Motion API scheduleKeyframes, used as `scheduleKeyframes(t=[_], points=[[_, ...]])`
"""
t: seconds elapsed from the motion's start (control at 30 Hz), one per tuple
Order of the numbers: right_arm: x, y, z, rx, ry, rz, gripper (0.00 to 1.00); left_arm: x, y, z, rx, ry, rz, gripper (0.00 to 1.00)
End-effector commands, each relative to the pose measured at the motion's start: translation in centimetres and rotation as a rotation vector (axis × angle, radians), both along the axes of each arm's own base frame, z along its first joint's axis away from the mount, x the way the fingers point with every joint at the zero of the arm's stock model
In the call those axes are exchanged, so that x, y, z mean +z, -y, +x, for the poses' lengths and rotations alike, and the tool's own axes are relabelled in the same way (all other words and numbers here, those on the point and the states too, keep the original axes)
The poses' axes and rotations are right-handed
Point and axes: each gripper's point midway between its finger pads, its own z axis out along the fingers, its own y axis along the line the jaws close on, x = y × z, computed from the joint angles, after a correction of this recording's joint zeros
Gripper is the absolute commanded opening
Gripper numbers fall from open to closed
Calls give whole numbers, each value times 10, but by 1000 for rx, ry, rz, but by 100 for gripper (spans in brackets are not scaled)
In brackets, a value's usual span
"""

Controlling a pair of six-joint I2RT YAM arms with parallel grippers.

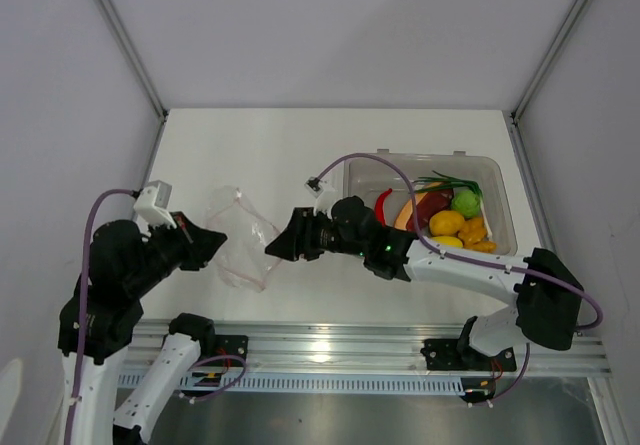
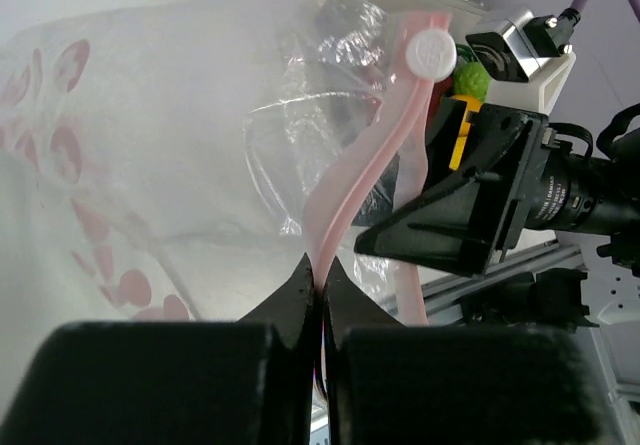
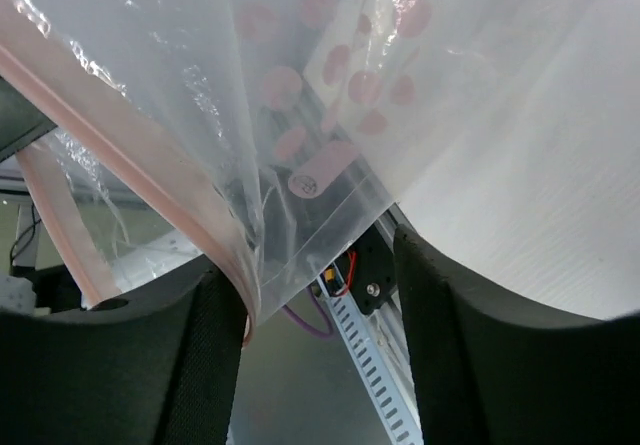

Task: Place the food in the zip-top bag and seal the zipper
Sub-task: Pick up the zipper food storage bag at the center of the board.

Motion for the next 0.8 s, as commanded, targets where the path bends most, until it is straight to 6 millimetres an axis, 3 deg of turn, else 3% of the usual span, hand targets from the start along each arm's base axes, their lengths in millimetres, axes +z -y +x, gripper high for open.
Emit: scheduleKeyframes(t=[0.0,0.17,0.37,0.4,0.5,0.53,0.77], points=[[22,-6,-5,52,31,5,62,3,8,7,-81,-11,54,1],[34,14,7,-26,104,-61,79,-9,15,23,-104,-55,54,0],[50,70,17,-150,164,-144,91,-30,26,39,-130,-101,30,1],[62,83,17,-179,189,-129,95,-33,28,41,-134,-109,28,1],[60,121,34,-296,199,-166,98,-34,33,46,-145,-105,13,1],[70,140,42,-354,212,-147,98,-35,35,48,-151,-108,5,1],[37,256,103,-773,139,-327,94,-31,53,52,-221,-86,-62,1]])
